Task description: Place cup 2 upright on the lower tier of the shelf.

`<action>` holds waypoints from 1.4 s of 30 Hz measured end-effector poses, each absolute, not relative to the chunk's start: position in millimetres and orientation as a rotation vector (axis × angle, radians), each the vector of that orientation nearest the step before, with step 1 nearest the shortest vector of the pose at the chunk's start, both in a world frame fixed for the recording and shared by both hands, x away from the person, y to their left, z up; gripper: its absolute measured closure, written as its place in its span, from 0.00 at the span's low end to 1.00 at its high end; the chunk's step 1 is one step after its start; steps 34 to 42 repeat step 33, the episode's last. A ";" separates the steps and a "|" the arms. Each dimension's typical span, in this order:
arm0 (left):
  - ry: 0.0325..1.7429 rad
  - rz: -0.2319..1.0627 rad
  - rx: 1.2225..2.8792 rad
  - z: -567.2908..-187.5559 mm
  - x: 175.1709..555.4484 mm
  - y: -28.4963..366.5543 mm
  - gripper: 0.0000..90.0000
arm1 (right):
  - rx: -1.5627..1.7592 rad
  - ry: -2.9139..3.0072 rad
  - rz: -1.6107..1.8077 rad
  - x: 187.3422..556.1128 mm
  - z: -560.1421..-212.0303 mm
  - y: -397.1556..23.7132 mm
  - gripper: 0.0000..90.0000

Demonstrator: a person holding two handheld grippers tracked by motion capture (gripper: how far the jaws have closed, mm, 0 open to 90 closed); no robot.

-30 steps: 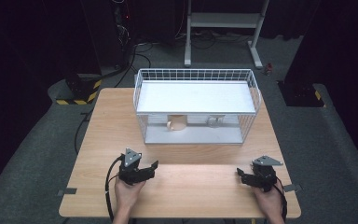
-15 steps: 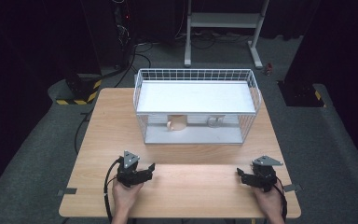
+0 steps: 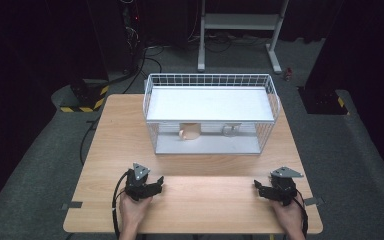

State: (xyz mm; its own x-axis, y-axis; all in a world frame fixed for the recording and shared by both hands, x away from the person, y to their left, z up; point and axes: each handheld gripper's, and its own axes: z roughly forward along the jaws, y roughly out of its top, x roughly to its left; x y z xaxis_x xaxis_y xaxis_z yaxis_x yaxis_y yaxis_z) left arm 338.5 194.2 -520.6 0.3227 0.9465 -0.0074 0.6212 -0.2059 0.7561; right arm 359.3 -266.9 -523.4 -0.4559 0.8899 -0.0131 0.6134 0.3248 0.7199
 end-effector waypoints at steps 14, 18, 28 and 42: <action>1.421 0.644 1.930 -528.1 340.9 197.4 0.26 | 1.330 2.188 0.920 359.3 -523.3 -266.9 0.28; 1.422 0.641 1.930 -528.1 340.9 197.5 0.26 | 1.329 2.188 0.920 359.4 -523.4 -266.9 0.28; 1.432 0.643 1.926 -528.1 340.1 196.4 0.26 | 1.330 2.188 0.920 359.3 -523.3 -266.9 0.28; 1.442 0.648 1.918 -528.1 340.5 195.4 0.25 | 1.334 2.187 0.921 359.3 -523.3 -266.8 0.28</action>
